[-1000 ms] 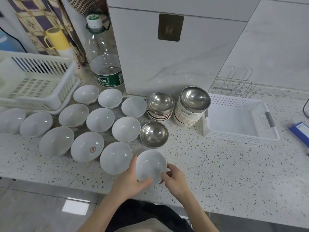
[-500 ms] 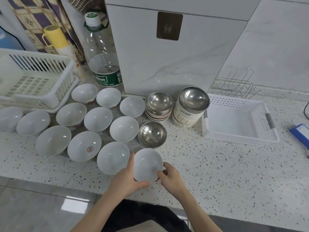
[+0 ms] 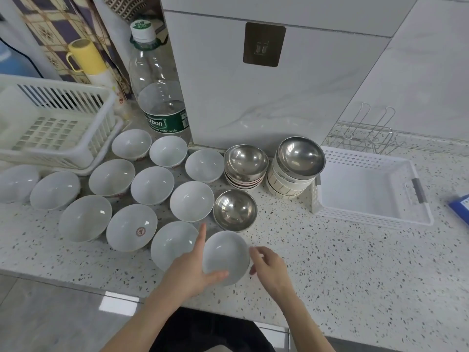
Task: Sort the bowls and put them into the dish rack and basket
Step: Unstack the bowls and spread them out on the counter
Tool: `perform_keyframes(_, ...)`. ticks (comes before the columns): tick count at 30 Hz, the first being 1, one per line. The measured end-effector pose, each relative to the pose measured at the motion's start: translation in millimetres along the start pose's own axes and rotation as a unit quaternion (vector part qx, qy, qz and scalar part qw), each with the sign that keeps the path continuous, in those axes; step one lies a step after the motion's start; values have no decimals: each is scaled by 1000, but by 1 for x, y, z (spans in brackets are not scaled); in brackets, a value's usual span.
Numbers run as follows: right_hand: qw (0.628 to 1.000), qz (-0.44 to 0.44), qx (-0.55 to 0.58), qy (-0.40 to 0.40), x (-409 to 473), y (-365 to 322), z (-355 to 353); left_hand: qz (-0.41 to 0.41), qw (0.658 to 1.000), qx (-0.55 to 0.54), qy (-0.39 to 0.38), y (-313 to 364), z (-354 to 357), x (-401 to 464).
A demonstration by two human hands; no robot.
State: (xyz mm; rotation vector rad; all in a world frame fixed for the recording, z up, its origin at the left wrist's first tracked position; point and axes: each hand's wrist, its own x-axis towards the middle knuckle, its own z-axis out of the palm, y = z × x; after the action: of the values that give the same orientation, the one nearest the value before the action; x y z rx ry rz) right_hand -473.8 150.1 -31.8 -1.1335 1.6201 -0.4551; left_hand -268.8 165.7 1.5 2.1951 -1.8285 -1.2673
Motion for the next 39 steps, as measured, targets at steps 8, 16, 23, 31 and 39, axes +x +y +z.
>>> perform_keyframes(8,990,-22,61,124,26,-57,-25,37,972,-226,52,45,-82,100)
perform_keyframes(16,984,-16,86,158,28,-80,-19,68,973,-213,60,80,-96,160)
perform_keyframes(23,984,-5,73,165,33,-82,-15,56,919,-389,24,79,-107,168)
perform_keyframes(31,974,-3,19,227,65,-110,-13,74,856,-509,40,37,-132,142)
perform_keyframes(39,960,60,-69,263,109,-142,6,19,826,-558,76,-20,-129,115)
